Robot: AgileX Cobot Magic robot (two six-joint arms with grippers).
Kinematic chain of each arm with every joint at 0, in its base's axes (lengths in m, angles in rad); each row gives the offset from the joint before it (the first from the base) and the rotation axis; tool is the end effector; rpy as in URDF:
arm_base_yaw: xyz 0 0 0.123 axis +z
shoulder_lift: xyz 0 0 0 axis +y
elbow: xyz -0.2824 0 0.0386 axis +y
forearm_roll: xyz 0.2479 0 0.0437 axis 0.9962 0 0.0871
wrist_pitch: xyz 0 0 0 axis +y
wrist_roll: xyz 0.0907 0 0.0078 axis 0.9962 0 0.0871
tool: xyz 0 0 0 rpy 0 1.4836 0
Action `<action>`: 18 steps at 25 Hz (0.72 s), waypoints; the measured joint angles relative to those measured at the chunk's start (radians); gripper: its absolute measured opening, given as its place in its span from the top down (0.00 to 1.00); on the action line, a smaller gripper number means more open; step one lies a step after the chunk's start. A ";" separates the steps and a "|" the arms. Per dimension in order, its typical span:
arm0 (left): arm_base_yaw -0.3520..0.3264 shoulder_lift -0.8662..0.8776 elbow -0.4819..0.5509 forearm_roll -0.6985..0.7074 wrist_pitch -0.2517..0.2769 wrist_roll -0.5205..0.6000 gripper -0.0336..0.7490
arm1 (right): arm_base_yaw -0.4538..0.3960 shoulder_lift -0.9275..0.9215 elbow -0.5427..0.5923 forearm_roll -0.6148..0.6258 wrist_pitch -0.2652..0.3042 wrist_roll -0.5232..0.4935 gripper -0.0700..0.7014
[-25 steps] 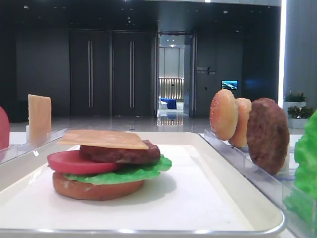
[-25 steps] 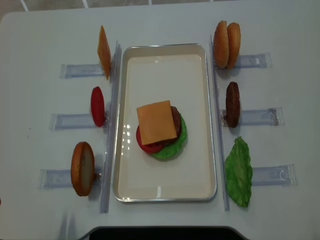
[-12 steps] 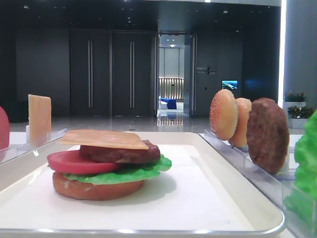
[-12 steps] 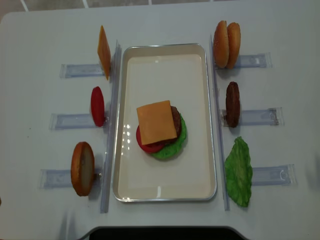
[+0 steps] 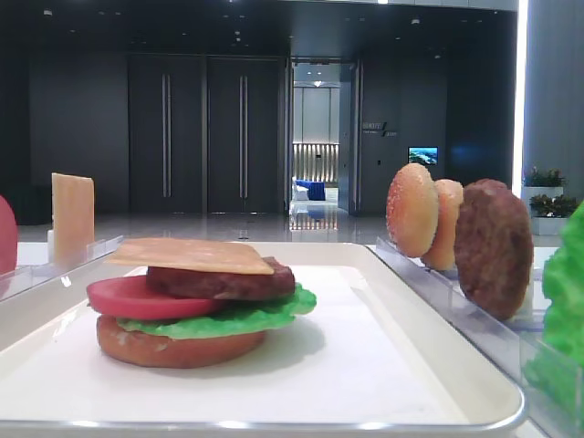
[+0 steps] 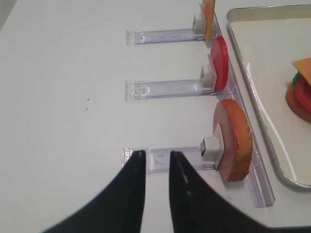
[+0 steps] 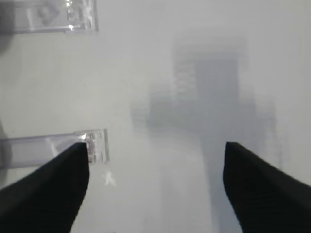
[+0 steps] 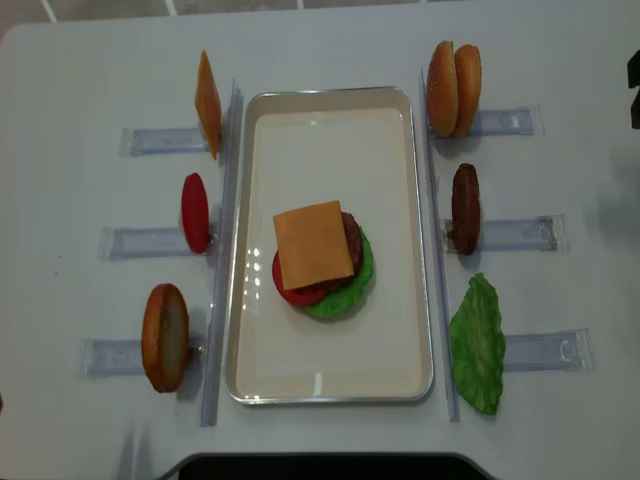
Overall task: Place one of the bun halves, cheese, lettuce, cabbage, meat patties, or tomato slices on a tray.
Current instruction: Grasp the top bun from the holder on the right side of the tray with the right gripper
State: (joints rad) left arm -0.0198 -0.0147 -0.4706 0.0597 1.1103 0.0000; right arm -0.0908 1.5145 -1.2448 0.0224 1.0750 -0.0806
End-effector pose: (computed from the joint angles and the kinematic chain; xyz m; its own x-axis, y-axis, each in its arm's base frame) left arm -0.0059 0.0050 0.2651 -0.5121 0.0367 -0.8582 -0.0126 0.9987 0.0502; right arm 0.3001 -0.0255 0.2966 -0.9510 0.0164 -0.3088 0.0182 0.9998 -0.0029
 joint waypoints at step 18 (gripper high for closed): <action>0.000 0.000 0.000 0.000 0.000 0.000 0.96 | 0.132 0.353 -0.518 0.077 0.141 0.061 0.21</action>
State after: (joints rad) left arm -0.0198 -0.0147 -0.4706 0.0597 1.1103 0.0000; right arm 0.0411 1.8680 -1.7628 0.0994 1.2156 -0.0196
